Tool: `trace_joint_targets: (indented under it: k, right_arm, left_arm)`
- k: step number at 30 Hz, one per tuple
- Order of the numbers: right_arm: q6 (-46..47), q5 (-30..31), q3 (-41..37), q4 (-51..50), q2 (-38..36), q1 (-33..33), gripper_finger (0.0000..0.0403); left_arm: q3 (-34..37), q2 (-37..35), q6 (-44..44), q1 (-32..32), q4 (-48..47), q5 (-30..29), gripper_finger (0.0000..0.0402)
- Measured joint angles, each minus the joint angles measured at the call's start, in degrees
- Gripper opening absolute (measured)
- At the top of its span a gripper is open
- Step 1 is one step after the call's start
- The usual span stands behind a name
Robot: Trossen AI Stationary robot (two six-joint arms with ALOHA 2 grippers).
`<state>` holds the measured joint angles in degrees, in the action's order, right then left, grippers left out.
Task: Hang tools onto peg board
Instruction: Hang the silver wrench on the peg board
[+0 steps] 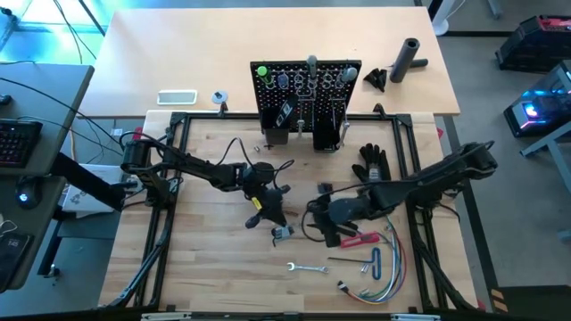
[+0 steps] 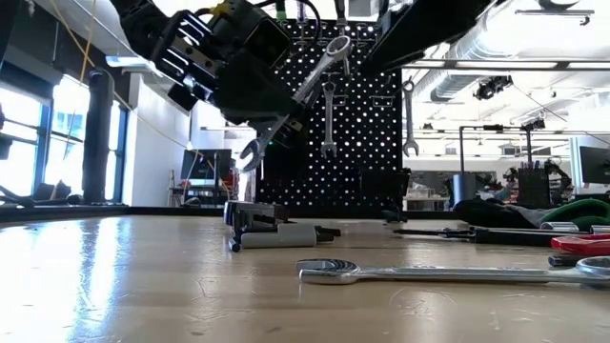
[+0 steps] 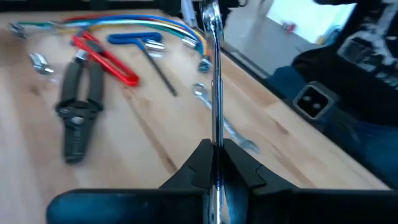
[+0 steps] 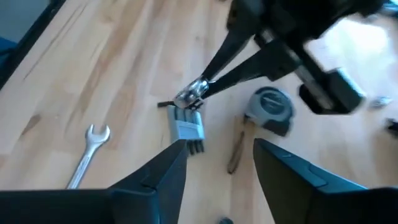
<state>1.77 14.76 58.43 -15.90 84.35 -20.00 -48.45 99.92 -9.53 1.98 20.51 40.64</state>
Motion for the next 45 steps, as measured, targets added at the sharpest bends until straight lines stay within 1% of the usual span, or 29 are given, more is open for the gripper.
trace_joint_targets:
  k: [3,6,9,11,14,16,18,21,25,28,30,32,36,41,45]
  right_arm:
    - [1.8,5.6,0.0,-2.4,-3.3,-2.5,0.0183]
    - [4.6,11.5,0.0,-7.1,-6.0,-5.1,0.0184]
    - [8.9,16.8,-0.3,-11.2,-8.3,-7.5,0.0184]
    - [11.3,19.0,-1.9,-11.3,-9.4,-8.7,0.0184]
    - [14.3,19.7,-6.0,-9.1,-10.9,-9.7,0.0185]
    - [15.9,19.7,-10.0,-4.7,-11.6,-9.8,0.0185]
    - [16.1,19.6,-14.7,2.3,-12.0,-9.6,0.0185]
    - [13.5,19.0,-22.4,18.5,-12.1,-8.3,0.0185]
    - [8.7,16.7,-32.2,43.4,-12.0,-4.3,0.0185]
    - [4.5,14.8,-38.0,61.5,-12.0,-1.1,0.0185]
    - [2.6,11.8,-40.1,68.9,-12.0,1.3,0.0185]
    - [1.8,8.9,-40.7,71.9,-12.0,3.4,0.0185]
    - [0.7,4.2,-38.8,71.4,-11.7,6.3,0.0185]
    - [-0.2,3.7,-36.4,71.1,-8.9,8.2,0.0185]
    - [1.8,3.6,-35.0,71.0,-5.2,10.0,0.0181]
  left_arm:
    - [0.0,0.0,-0.4,0.2,1.4,-3.3,0.0007]
    - [0.0,0.0,-0.4,0.3,4.3,-6.2,0.0007]
    - [0.0,0.0,-0.4,0.3,8.1,-7.2,0.0007]
    - [0.0,0.0,-0.4,0.3,10.6,-8.5,0.0007]
    - [0.0,0.0,-0.7,0.3,14.1,-10.2,0.0007]
    - [0.0,0.0,-0.7,0.2,16.6,-12.9,0.0007]
    - [0.0,-0.1,-0.8,0.2,18.9,-16.4,0.0007]
    - [0.0,-0.1,-0.8,0.3,23.0,-20.4,0.0007]
    - [0.0,-0.1,-0.1,0.5,29.1,-24.6,0.0007]
    - [0.0,0.2,1.6,0.9,34.2,-25.8,0.0007]
    - [0.0,0.8,3.4,1.3,37.9,-25.9,0.0007]
    - [0.0,2.2,4.9,1.7,41.8,-25.9,0.0007]
    - [-0.7,5.4,8.3,2.3,46.5,-25.9,0.0006]
    - [-2.4,9.2,9.4,2.3,49.8,-25.8,0.0006]
    - [-3.3,10.4,10.1,2.5,52.7,-25.8,0.0006]
